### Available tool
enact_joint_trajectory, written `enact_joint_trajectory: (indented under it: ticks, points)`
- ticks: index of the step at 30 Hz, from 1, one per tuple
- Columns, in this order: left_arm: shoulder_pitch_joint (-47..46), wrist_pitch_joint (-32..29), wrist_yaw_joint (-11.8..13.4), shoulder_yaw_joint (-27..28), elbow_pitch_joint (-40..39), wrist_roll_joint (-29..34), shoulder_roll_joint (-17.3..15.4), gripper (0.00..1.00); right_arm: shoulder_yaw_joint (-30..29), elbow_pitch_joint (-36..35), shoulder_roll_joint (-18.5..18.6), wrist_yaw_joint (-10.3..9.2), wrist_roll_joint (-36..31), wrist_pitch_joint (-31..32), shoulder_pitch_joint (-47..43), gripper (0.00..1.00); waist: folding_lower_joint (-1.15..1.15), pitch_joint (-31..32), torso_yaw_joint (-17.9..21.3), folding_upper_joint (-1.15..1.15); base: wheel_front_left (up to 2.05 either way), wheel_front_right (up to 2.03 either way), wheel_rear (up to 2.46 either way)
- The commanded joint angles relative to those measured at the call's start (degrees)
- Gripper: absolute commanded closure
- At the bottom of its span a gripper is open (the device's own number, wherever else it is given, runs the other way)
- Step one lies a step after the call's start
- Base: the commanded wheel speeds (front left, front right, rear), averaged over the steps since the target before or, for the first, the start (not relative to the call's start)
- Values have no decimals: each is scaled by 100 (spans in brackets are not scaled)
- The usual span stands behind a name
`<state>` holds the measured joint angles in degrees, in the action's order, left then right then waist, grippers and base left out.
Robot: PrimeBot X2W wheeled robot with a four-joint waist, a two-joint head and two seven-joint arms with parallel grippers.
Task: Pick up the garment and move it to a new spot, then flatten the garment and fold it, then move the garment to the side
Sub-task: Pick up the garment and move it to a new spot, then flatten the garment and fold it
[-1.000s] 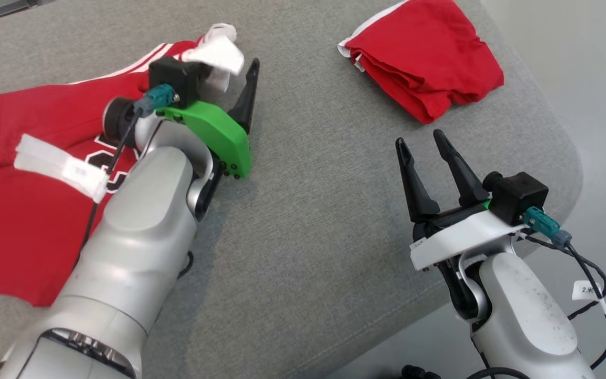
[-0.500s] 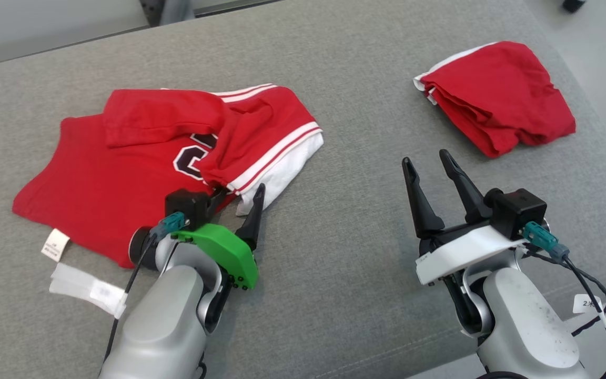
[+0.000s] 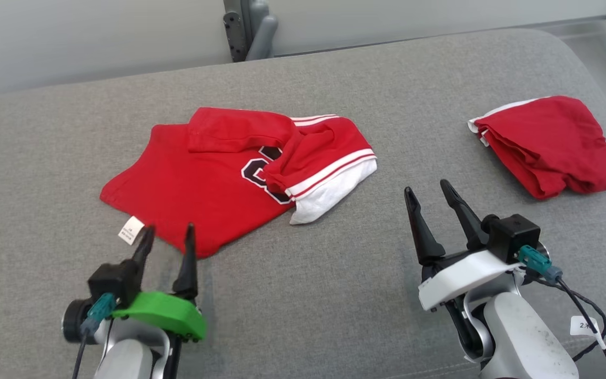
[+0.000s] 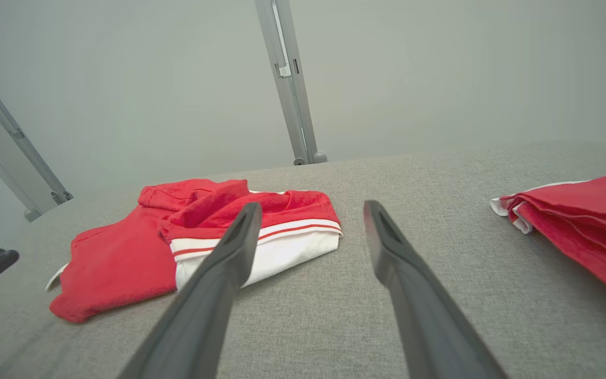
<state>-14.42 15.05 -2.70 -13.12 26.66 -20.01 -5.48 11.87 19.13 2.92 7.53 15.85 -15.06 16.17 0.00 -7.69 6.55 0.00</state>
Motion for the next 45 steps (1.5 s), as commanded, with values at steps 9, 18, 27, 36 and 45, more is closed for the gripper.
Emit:
enact_joint_trajectory:
  ticks: [9,18,27,36,45]
  points:
    - [1004,15,-159,1048,-991,700,189,0,59,86,81,-8,-55,-15,-176,0,0,153,-425,0,0,0,0]
    - [764,16,-231,945,-1106,543,256,0,300,259,282,-9,-107,-15,215,0,0,-290,-992,0,0,0,0]
    - [558,15,-49,487,-1172,238,252,0,734,929,533,-9,-158,-15,929,0,0,-791,-1698,0,0,0,0]
    - [582,16,75,266,-1210,69,254,0,1328,1893,782,-9,-223,-16,1528,0,0,-988,-2085,0,0,0,0]
    - [418,16,140,73,-1298,-89,255,0,833,2099,1133,-9,-578,-15,2122,100,0,-1193,-2160,0,0,0,0]
